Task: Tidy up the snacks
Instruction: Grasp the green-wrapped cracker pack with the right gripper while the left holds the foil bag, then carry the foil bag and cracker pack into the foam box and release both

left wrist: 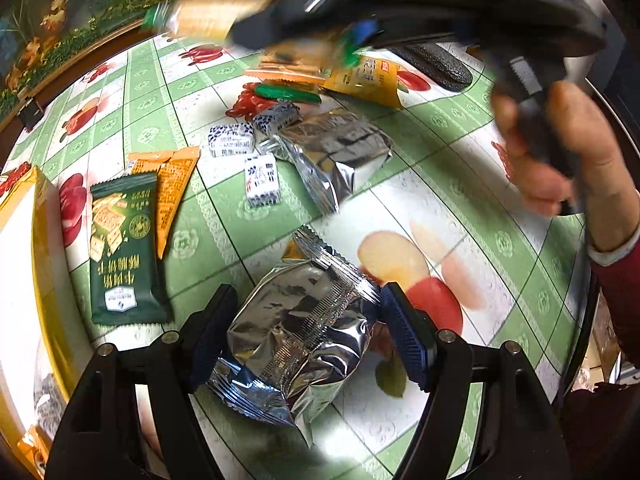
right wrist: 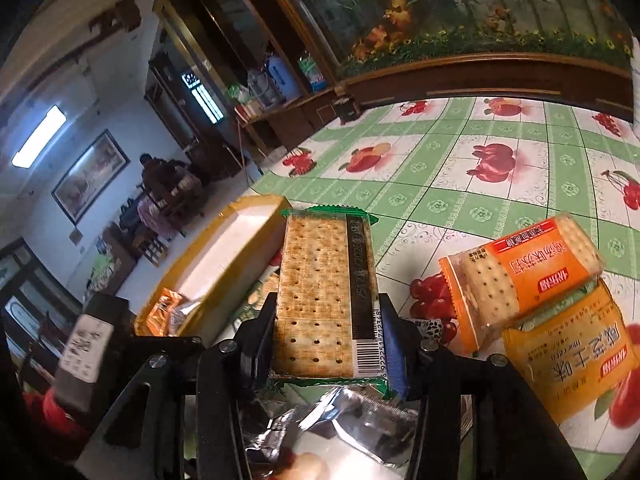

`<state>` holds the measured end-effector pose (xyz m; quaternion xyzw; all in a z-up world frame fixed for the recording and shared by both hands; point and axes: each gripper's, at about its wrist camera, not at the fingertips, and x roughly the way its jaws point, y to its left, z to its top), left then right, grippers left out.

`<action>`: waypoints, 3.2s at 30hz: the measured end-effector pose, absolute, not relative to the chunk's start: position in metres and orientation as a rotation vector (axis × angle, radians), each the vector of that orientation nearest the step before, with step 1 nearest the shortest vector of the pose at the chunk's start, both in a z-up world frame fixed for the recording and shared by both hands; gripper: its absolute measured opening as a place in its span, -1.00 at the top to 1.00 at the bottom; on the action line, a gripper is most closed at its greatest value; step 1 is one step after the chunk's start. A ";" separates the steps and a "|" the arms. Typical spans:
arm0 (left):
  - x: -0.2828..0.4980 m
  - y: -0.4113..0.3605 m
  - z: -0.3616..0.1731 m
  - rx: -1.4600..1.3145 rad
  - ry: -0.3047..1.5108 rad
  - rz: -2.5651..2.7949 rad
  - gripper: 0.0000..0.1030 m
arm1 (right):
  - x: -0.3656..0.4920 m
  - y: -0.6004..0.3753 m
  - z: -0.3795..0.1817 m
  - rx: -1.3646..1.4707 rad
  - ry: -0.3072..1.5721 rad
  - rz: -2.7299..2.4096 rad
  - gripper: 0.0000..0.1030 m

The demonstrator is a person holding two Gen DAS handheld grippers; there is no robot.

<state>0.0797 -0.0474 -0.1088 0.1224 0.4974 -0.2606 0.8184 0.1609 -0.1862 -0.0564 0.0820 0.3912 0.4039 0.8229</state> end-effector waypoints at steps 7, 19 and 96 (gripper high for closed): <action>0.075 -0.045 -0.116 0.279 1.127 -0.559 -1.00 | 0.122 -0.193 -0.036 0.214 0.788 0.870 0.08; 0.043 -0.037 -0.110 0.231 1.016 -0.457 -0.26 | 0.091 -0.202 -0.045 0.252 0.795 0.831 0.08; 0.027 0.178 -0.081 -0.119 0.795 0.291 -0.21 | 0.105 0.053 -0.075 -0.104 0.842 0.920 0.09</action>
